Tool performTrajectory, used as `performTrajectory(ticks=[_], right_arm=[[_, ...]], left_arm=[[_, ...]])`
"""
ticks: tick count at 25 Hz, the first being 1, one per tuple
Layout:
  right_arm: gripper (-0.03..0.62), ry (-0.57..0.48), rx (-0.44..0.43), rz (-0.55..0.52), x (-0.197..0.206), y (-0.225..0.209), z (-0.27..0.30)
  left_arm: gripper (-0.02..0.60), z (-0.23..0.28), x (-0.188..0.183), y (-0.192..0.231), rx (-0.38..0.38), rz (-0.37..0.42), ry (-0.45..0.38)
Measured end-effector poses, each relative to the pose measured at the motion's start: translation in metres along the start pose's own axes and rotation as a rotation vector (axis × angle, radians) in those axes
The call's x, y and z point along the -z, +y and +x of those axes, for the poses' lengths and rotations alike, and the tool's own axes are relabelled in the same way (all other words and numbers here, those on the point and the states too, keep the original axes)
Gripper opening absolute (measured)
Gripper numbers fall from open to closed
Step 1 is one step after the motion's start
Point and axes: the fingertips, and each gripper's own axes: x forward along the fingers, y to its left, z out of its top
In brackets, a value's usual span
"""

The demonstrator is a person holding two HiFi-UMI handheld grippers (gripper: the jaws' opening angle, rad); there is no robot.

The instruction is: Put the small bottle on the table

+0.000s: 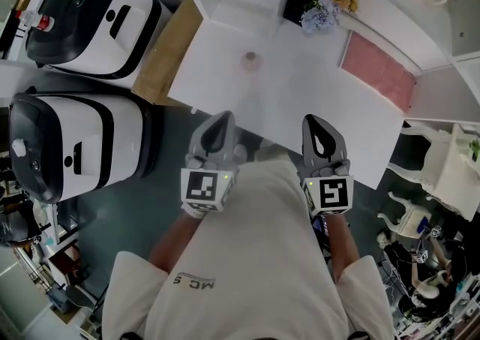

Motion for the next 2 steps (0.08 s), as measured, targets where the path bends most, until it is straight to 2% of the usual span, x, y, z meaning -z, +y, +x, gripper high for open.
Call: performTrajectory(ticks=[2], right_arm=[[0.0, -0.012, 0.0, -0.004, -0.0015, 0.0004, 0.0032]], left_arm=[[0.0, 0.001, 0.0001, 0.0011, 0.001, 0.002, 0.0]])
